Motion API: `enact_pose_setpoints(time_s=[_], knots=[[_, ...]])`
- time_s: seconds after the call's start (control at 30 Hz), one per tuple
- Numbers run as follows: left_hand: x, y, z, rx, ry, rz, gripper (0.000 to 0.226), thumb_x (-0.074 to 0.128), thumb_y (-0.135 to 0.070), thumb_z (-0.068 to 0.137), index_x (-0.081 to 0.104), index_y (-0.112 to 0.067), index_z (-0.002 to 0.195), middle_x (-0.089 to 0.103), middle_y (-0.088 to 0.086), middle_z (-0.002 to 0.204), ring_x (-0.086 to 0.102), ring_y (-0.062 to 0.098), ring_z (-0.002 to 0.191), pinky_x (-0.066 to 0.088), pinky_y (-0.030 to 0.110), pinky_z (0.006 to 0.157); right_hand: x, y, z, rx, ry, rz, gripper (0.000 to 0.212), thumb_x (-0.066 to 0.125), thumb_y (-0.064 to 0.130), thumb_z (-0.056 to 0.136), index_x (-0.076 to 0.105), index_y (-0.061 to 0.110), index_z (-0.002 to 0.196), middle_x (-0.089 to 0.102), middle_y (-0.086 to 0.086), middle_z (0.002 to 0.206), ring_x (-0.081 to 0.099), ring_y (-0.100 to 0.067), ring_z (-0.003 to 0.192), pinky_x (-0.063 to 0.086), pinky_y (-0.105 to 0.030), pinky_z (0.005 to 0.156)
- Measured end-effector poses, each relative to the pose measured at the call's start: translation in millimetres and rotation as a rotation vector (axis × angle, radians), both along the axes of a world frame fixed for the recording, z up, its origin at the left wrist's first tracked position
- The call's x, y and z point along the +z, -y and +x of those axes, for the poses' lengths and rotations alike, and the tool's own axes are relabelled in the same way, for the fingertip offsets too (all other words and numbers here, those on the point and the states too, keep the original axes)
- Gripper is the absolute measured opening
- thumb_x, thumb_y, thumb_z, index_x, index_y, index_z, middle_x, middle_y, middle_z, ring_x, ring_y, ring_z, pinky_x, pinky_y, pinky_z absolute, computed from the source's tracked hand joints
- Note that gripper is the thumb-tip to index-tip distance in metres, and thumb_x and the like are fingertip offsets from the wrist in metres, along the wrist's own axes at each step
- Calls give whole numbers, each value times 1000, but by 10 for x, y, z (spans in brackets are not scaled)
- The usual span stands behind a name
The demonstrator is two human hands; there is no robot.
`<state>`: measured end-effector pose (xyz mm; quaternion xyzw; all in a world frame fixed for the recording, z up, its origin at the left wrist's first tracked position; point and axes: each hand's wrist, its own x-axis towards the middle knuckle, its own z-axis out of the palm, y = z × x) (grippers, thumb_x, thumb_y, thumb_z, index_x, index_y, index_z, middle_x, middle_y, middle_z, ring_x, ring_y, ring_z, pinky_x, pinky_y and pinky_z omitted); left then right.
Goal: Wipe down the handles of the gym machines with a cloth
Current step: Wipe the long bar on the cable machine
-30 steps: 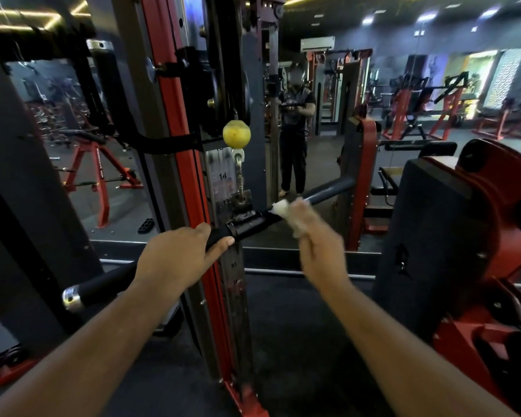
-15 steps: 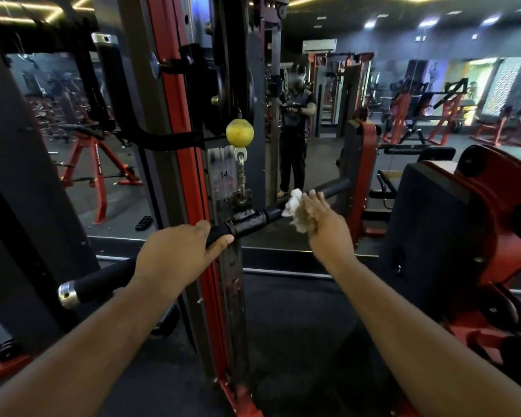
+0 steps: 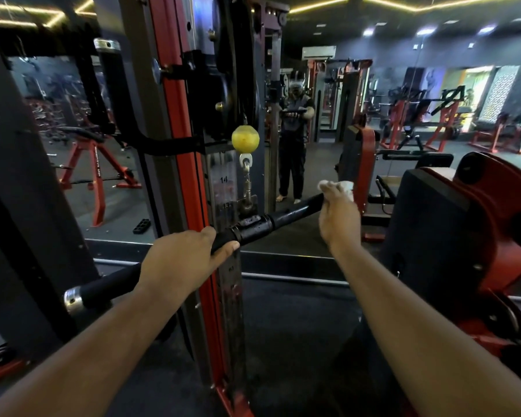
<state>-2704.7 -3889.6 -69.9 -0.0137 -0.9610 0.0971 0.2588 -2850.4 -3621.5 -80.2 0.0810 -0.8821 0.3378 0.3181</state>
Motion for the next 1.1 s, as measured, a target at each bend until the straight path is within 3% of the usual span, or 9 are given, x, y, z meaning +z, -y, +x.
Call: enact_pose_setpoints(time_s=[0.13,0.23,0.3,0.4,0.53,0.73,0.9,1.03,1.1], knots=[[54,-26,16,15,-37,-67,57,9,-76,95,40,-28,93,48,-8,61,43,4,50,27,25,42,-184,404,365,167,49,-51,48,49,4,99,55,23,143,66,-4,126,67,-14,98,55,-25,87],[34,-58,14,32,-67,-86,54,11,-75,96,37,-28,92,45,-8,59,38,4,46,25,26,41,-256,650,611,371,-68,35,46,49,7,103,51,20,147,57,0,146,57,-11,131,45,-33,113],[4,-75,-2,39,-67,-66,54,12,-76,96,36,-27,92,44,-9,59,37,5,46,26,27,41,-216,612,668,462,-140,46,43,48,9,104,53,19,146,60,4,140,55,-2,127,42,-22,113],[-25,-88,-14,40,-48,-21,55,11,-77,95,35,-28,92,46,-9,62,40,7,50,31,28,44,-2,303,501,277,-144,-110,50,50,4,101,50,27,146,66,1,121,63,-3,95,55,-20,88],[-27,-106,-1,49,-37,5,55,10,-78,95,35,-28,90,46,-8,62,40,8,51,37,30,48,183,-119,49,39,-79,-133,47,48,3,102,52,25,144,55,-6,144,59,-20,126,50,-37,108],[-8,-104,4,38,-21,11,56,10,-77,96,38,-28,92,49,-8,63,44,6,52,36,27,46,-128,324,253,132,44,-32,44,54,14,101,52,28,142,61,1,133,66,-7,97,58,-26,85],[5,-92,10,61,-41,-35,56,12,-75,96,41,-27,93,47,-8,62,42,8,50,32,28,43,-294,740,730,415,-124,-19,42,46,9,106,52,18,146,58,-4,146,54,-12,133,39,-31,117],[-25,-84,25,61,-27,-5,55,11,-76,96,36,-27,93,48,-9,62,43,9,51,32,28,45,-3,379,401,231,-158,-160,47,49,9,102,51,29,145,66,1,124,65,-4,90,57,-24,84],[-37,-95,34,64,-6,28,56,10,-77,95,36,-27,94,49,-9,64,46,10,54,36,29,48,125,112,105,101,-110,-105,48,49,7,102,50,27,146,61,-1,130,63,-12,113,52,-28,98]])
